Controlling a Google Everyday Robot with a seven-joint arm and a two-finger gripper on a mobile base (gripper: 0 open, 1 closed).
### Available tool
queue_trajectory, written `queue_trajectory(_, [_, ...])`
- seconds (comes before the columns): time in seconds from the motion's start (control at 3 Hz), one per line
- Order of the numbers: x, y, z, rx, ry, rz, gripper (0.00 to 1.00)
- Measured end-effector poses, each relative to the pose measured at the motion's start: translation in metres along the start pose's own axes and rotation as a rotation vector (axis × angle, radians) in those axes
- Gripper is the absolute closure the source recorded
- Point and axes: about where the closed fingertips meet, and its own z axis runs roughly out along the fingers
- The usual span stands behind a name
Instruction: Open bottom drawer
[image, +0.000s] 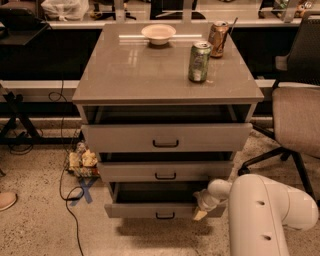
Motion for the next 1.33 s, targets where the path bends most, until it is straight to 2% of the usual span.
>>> queue_trajectory(0.33, [0.0,0.007,0.0,-0.01,0.006,-0.011,0.0])
queue_trajectory(1.0, [0.003,0.035,-0.006,-0.067,0.018,-0.034,0.0])
queue_trajectory(1.33, [0.003,0.046,-0.008,-0.083,0.021,-0.04,0.19])
